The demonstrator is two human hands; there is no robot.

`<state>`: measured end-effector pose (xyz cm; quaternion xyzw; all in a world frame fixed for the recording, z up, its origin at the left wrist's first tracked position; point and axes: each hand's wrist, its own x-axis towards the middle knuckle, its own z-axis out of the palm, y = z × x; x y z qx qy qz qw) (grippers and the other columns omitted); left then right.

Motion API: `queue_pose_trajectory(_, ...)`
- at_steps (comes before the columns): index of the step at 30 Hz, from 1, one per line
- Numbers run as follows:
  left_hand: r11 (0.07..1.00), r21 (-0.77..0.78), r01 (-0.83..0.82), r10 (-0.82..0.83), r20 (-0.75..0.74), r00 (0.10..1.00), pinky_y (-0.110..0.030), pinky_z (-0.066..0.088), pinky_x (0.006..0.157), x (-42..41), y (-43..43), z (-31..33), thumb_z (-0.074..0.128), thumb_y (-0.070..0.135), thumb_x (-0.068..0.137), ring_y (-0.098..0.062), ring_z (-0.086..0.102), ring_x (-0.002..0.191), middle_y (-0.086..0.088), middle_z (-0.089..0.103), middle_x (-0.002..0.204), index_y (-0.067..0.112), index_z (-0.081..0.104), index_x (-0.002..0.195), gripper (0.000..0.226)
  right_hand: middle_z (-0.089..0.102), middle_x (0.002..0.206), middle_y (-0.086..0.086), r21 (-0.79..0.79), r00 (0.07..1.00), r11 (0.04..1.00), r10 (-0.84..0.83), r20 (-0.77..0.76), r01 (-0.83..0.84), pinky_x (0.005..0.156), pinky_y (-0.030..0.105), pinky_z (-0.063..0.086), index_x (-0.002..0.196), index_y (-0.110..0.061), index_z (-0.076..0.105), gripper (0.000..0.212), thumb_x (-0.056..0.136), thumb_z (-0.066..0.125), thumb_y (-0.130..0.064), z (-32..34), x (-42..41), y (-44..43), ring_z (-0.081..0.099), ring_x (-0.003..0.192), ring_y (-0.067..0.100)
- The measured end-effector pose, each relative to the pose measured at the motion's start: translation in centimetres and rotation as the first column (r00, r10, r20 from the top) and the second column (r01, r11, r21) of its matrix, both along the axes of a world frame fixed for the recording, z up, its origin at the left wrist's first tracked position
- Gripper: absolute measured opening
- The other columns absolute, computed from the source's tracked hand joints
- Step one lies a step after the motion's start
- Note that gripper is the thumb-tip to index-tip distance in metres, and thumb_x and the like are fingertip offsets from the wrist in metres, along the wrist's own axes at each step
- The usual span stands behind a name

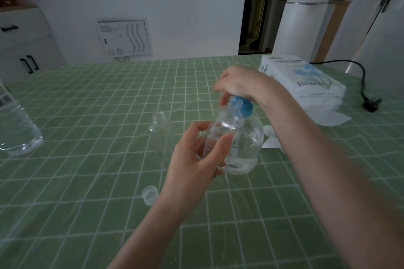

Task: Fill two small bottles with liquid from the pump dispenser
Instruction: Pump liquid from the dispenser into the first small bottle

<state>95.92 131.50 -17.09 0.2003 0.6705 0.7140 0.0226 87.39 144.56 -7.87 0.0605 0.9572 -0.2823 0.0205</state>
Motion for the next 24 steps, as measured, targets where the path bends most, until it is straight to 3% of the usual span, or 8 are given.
queue_pose_trajectory(3,1.000,-0.007,-0.007,0.006,-0.006,1.000,-0.017,0.044,0.048,0.0,0.0,-0.1,0.062,0.050,0.067,-0.008,0.055,0.052,0.000,0.066,0.065,0.023,0.059,0.095,0.039,0.070,0.109,0.013,-0.003,1.000,1.000,0.005,0.006,-0.005,0.085,0.037,0.043,0.123,-0.003,0.059,0.036,0.095,0.050,-0.023,-0.3,0.0,0.0,0.064,0.105,0.027)
queue_pose_trajectory(7,1.000,0.008,-0.007,0.007,0.000,1.000,-0.017,0.045,0.049,0.0,0.1,-0.1,0.062,0.049,0.066,-0.007,0.056,0.052,0.001,0.064,0.064,0.022,0.059,0.093,0.037,0.071,0.108,0.015,0.006,1.000,1.000,0.011,-0.027,-0.011,0.094,0.037,0.045,0.121,-0.002,0.061,0.034,0.095,0.050,-0.021,0.1,0.1,0.0,0.065,0.106,0.027)
queue_pose_trajectory(11,1.000,0.017,-0.004,0.004,-0.011,1.000,-0.018,0.047,0.049,0.0,0.1,0.1,0.062,0.048,0.067,-0.006,0.056,0.053,0.000,0.064,0.065,0.022,0.059,0.093,0.037,0.073,0.101,0.013,0.019,0.999,1.000,-0.005,-0.053,0.006,0.075,0.030,0.047,0.119,-0.003,0.061,0.031,0.096,0.050,-0.021,0.7,0.0,0.2,0.068,0.098,0.026)
queue_pose_trajectory(14,1.000,0.012,0.004,-0.004,-0.015,1.000,-0.018,0.047,0.049,0.1,0.1,0.2,0.062,0.047,0.069,-0.006,0.056,0.053,0.001,0.065,0.065,0.022,0.060,0.093,0.034,0.073,0.103,0.013,0.020,0.999,1.000,0.004,-0.040,-0.003,0.087,0.034,0.048,0.120,-0.002,0.062,0.033,0.096,0.049,-0.021,0.7,0.0,0.0,0.068,0.101,0.027)
queue_pose_trajectory(18,1.000,0.024,0.001,-0.001,-0.004,1.000,-0.018,0.045,0.048,0.1,0.0,0.1,0.064,0.044,0.076,-0.008,0.055,0.052,-0.001,0.066,0.066,0.025,0.060,0.091,0.024,0.071,0.108,0.014,0.007,1.000,1.000,0.013,-0.026,-0.013,0.092,0.037,0.044,0.121,-0.002,0.060,0.033,0.096,0.048,-0.020,0.3,0.1,-0.1,0.065,0.105,0.027)
queue_pose_trajectory(24,1.000,0.019,-0.008,0.008,-0.002,1.000,-0.017,0.044,0.047,0.2,0.1,0.1,0.063,0.050,0.065,-0.008,0.055,0.052,-0.002,0.066,0.067,0.024,0.060,0.091,0.037,0.068,0.113,0.015,-0.002,1.000,1.000,0.008,-0.010,-0.008,0.095,0.038,0.044,0.125,-0.001,0.058,0.035,0.098,0.046,-0.020,-0.3,0.2,0.0,0.063,0.107,0.029)
